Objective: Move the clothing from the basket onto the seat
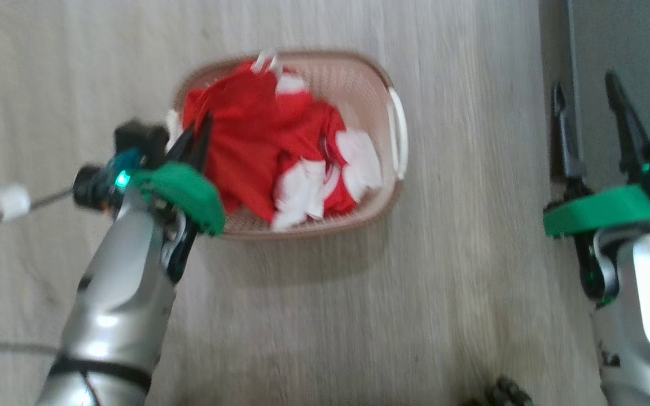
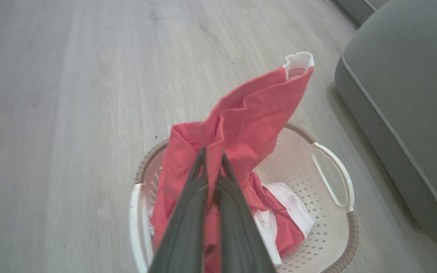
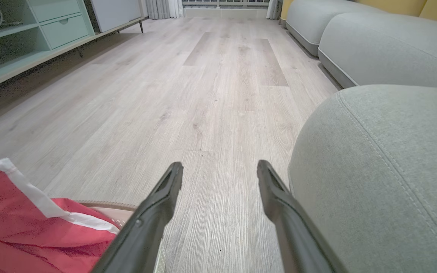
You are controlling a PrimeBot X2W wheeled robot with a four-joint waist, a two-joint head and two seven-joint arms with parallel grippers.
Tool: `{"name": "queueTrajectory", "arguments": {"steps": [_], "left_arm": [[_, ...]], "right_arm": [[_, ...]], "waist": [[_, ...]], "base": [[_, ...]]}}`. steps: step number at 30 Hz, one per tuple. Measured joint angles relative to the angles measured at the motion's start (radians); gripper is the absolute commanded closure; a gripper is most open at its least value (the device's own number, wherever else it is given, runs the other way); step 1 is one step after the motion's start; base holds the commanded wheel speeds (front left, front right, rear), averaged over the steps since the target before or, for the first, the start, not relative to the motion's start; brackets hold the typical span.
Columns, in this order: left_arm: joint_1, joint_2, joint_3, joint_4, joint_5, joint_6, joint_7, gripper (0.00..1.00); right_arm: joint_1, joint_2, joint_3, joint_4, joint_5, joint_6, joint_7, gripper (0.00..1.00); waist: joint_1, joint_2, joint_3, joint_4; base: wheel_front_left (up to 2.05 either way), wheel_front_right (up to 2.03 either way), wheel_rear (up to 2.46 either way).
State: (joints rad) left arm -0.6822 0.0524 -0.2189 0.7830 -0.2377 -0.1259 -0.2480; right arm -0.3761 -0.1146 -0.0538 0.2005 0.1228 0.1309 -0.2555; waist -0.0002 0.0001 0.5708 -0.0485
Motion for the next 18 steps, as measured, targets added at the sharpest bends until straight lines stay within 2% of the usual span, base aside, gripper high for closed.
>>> {"name": "queueTrajectory", "arguments": {"steps": [9,18], "left_arm": [[0.241,0.011,0.120,-0.241,-0.029,0.043,0.000,1.00],[0.450,0.011,0.171,-0.346,-0.024,0.068,0.000,1.00]], "right_arm": [[0.097,-0.016,-0.002,0.035,0.000,0.000,0.000,0.00],[0.254,-0.020,0.008,0.085,0.000,0.000,0.000,0.00]], "waist": [[0.0000,0.0000,-0.191,0.071],[0.0000,0.0000,-0.386,0.112]], "base": [[0.00,0.00,0.00],[0.00,0.00,0.00]]}}
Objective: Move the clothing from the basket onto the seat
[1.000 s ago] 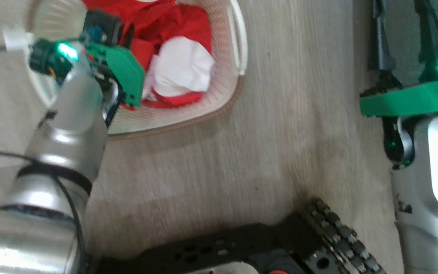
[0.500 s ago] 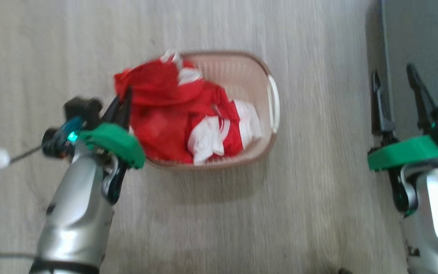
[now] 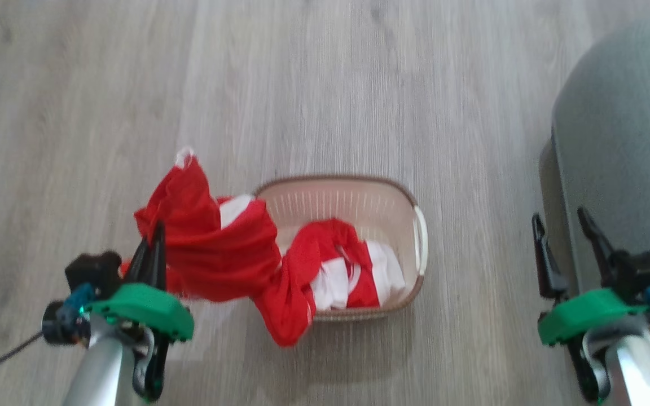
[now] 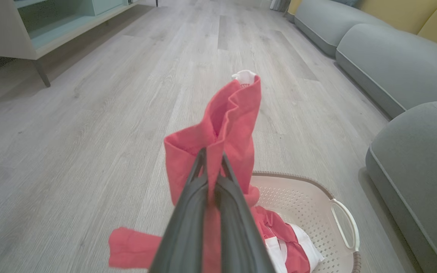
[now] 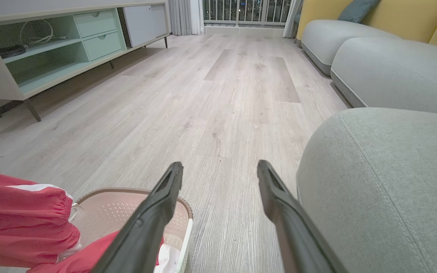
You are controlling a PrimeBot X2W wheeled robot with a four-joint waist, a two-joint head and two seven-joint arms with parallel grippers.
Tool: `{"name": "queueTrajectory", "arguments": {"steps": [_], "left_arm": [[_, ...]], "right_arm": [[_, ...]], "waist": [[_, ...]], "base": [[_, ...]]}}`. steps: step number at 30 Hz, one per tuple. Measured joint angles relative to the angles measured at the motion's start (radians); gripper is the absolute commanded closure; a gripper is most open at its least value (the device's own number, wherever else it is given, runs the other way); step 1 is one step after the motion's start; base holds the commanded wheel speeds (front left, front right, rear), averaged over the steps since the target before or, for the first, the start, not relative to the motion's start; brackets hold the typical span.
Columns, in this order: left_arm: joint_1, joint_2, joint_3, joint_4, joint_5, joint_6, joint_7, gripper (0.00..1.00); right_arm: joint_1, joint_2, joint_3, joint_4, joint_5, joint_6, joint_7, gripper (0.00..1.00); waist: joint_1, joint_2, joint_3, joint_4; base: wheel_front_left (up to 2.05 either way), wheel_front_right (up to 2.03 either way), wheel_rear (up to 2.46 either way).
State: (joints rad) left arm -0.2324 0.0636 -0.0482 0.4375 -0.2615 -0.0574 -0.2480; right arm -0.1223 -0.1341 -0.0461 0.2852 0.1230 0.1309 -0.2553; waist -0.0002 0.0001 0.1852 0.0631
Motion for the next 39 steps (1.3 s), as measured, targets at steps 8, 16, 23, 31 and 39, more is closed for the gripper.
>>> {"name": "queueTrajectory", "arguments": {"steps": [8,16,23,31,39], "left_arm": [[0.096,0.001,0.016,-0.015,0.006,0.009,0.000,1.00],[0.104,0.004,0.015,-0.022,0.008,0.014,0.000,1.00],[0.106,0.009,0.013,-0.026,0.008,0.014,0.000,1.00],[0.106,0.011,0.004,-0.029,0.008,0.014,0.000,1.00],[0.100,0.013,-0.046,-0.049,0.008,-0.001,0.004,1.00]], "right_arm": [[0.057,-0.006,0.013,0.024,0.002,0.000,0.000,0.00],[0.063,-0.007,0.031,0.030,0.010,0.000,0.000,0.00],[0.074,-0.016,0.044,0.035,0.010,0.000,0.000,0.00],[0.074,-0.017,0.047,0.040,0.010,0.000,0.000,0.00],[0.071,-0.037,0.200,0.054,0.056,0.000,0.000,0.00]], "waist": [[0.0000,0.0000,-0.127,0.011],[0.0000,0.0000,-0.163,0.011],[0.0001,0.0000,-0.160,0.008],[0.0001,-0.0001,-0.157,0.007],[0.0001,0.0000,-0.164,0.013]], "base": [[0.00,0.00,0.00],[0.00,0.00,0.00],[0.00,0.00,0.00],[0.00,0.00,0.00],[0.00,0.00,0.00]]}}
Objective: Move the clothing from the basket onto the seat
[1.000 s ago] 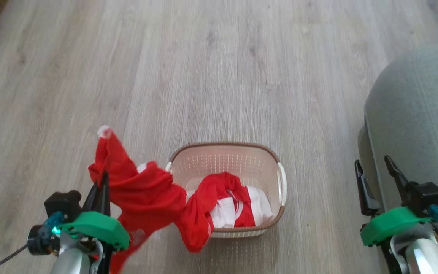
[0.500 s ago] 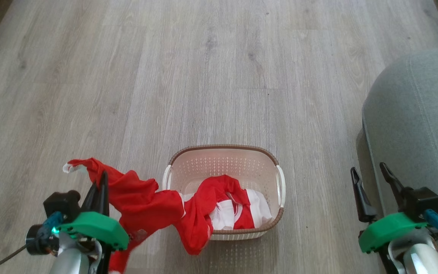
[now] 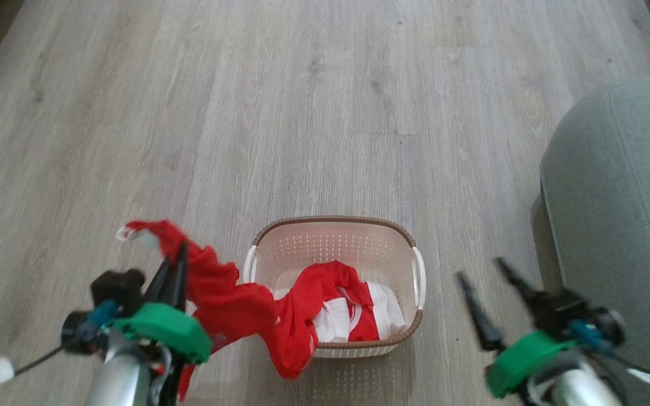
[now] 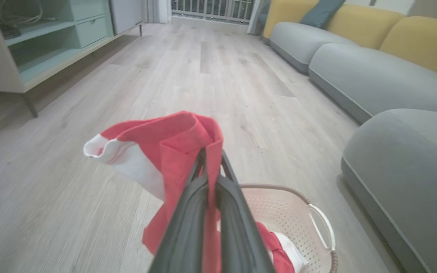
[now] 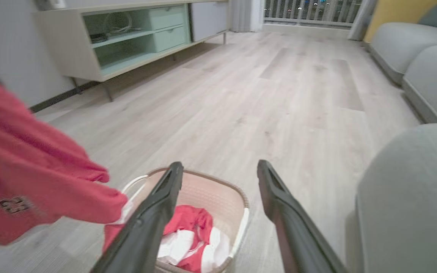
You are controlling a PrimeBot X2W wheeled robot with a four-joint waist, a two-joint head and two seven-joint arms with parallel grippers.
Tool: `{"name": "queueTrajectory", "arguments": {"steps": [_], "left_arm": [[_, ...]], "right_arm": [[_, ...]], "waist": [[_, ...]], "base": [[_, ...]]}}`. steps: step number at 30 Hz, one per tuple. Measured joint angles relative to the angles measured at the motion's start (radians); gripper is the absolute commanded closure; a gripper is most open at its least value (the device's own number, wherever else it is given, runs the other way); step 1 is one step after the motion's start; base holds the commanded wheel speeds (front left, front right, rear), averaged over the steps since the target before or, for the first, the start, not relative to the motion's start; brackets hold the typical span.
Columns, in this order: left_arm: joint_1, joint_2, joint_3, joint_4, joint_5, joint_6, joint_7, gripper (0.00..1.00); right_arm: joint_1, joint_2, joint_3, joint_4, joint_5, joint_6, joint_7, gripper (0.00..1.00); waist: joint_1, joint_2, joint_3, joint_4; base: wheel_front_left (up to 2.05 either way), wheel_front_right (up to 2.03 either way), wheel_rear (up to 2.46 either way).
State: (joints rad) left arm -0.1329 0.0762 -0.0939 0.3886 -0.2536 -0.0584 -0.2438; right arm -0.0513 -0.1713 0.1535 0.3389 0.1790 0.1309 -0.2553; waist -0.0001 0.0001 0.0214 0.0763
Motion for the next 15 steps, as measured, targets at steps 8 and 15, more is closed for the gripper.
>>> {"name": "queueTrajectory", "arguments": {"steps": [8,15], "left_arm": [[-0.103,-0.010,-0.163,-0.127,0.008,-0.045,0.104,1.00],[-0.131,-0.017,-0.327,-0.213,-0.023,-0.062,0.189,1.00]], "right_arm": [[-0.176,-0.073,0.432,0.018,0.135,0.000,0.000,0.00],[-0.339,-0.102,0.610,0.043,0.205,0.000,0.000,0.00]], "waist": [[0.0000,0.0000,-0.022,0.013],[0.0000,0.0000,-0.029,0.035]], "base": [[0.00,0.00,0.00],[0.00,0.00,0.00]]}}
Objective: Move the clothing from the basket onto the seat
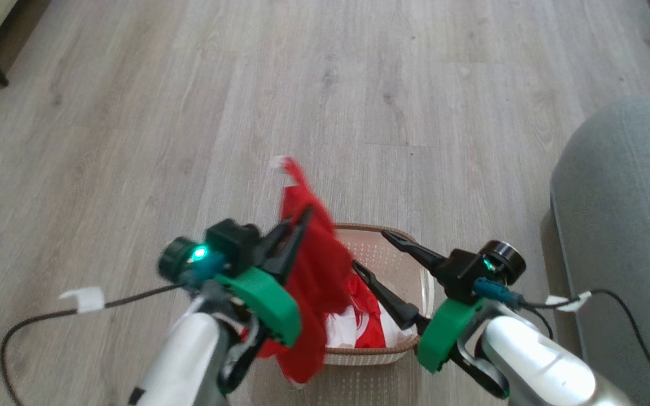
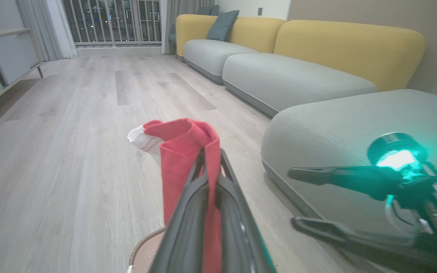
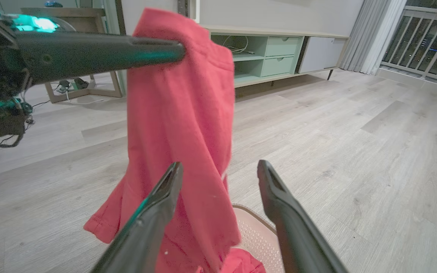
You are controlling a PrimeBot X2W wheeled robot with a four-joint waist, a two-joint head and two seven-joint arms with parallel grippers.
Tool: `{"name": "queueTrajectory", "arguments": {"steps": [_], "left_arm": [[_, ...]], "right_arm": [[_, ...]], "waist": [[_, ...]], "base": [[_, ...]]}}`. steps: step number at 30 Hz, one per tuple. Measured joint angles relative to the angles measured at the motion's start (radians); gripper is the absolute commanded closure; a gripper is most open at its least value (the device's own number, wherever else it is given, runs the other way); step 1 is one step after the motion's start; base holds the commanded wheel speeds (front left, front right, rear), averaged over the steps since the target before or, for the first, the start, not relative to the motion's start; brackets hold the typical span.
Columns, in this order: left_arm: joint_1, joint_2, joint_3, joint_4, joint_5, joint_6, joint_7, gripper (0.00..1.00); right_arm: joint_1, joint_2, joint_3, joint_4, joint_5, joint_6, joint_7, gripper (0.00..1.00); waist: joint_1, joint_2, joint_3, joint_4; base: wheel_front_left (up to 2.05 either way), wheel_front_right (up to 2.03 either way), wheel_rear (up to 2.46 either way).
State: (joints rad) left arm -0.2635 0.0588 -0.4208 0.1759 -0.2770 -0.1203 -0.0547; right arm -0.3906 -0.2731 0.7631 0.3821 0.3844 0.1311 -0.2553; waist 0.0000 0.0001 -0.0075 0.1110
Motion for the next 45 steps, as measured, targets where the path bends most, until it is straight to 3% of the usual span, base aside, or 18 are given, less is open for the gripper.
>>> {"name": "queueTrajectory", "arguments": {"steps": [9,10,11,12,16,17,18,20,22,23,32,38,45], "left_arm": [[-0.043,-0.003,-0.184,-0.113,-0.095,-0.009,0.046,1.00],[-0.043,-0.003,-0.196,-0.123,-0.109,-0.009,0.049,1.00],[-0.043,-0.003,-0.205,-0.131,-0.120,-0.009,0.054,1.00],[-0.043,-0.003,-0.212,-0.137,-0.129,-0.009,0.055,1.00],[-0.043,-0.003,-0.217,-0.142,-0.139,0.005,0.054,1.00],[-0.043,-0.003,-0.216,-0.142,-0.145,0.011,0.053,0.92],[-0.043,-0.003,-0.214,-0.140,-0.145,0.015,0.053,0.83],[-0.043,-0.002,-0.208,-0.131,-0.145,0.020,0.043,0.53],[-0.043,-0.001,-0.197,-0.113,-0.146,0.029,0.034,0.05],[-0.043,0.001,-0.192,-0.105,-0.145,0.031,0.031,0.00],[-0.038,0.031,-0.207,0.009,-0.098,0.052,-0.065,0.00],[-0.033,0.021,-0.272,0.126,-0.087,0.025,-0.162,0.00],[-0.034,0.005,-0.343,0.224,-0.085,0.002,-0.193,0.00]], "right_arm": [[-0.055,-0.010,0.112,0.094,0.085,0.000,0.000,0.00],[-0.055,-0.010,0.125,0.103,0.107,0.000,0.000,0.25],[-0.055,-0.010,0.138,0.105,0.132,0.000,0.000,0.72],[-0.055,-0.010,0.151,0.103,0.157,0.000,0.000,1.00],[-0.056,-0.012,0.170,0.090,0.210,0.000,0.000,1.00],[-0.057,-0.016,0.169,0.085,0.215,0.000,0.000,1.00],[-0.059,-0.021,0.166,0.082,0.222,0.000,0.000,1.00],[-0.061,-0.031,0.151,0.076,0.231,0.000,0.000,1.00],[-0.062,-0.044,0.130,0.070,0.235,0.000,0.000,1.00],[-0.062,-0.049,0.116,0.067,0.239,0.000,0.000,1.00],[-0.056,-0.108,-0.045,0.036,0.231,0.000,0.000,1.00],[-0.032,-0.137,-0.156,0.021,0.202,0.000,0.000,1.00],[0.016,-0.170,-0.240,0.010,0.184,0.000,0.000,1.00]], "waist": [[0.0000,0.0000,-0.010,0.033],[0.0000,0.0000,-0.010,0.035],[0.0000,0.0000,-0.011,0.035],[0.0000,0.0000,-0.010,0.034],[0.0000,0.0000,-0.008,0.025],[0.0000,0.0000,-0.006,0.020],[0.0000,0.0000,-0.005,0.015],[0.0000,0.0000,-0.003,0.003],[0.0000,0.0000,-0.001,-0.010],[0.0000,0.0000,0.000,-0.017],[0.0001,0.0000,0.017,-0.131],[0.0001,0.0000,0.038,-0.256],[0.0001,0.0000,0.062,-0.402]], "base": [[0.00,0.00,0.00],[0.00,0.00,0.00],[0.00,0.00,0.00],[0.00,0.00,0.00],[0.00,0.00,0.00],[0.00,0.00,0.00],[0.00,0.00,0.00],[0.00,0.00,0.00],[0.00,0.00,0.00],[0.00,0.00,0.00],[0.00,0.00,0.00],[0.00,0.00,0.00],[0.00,0.00,0.00]]}}
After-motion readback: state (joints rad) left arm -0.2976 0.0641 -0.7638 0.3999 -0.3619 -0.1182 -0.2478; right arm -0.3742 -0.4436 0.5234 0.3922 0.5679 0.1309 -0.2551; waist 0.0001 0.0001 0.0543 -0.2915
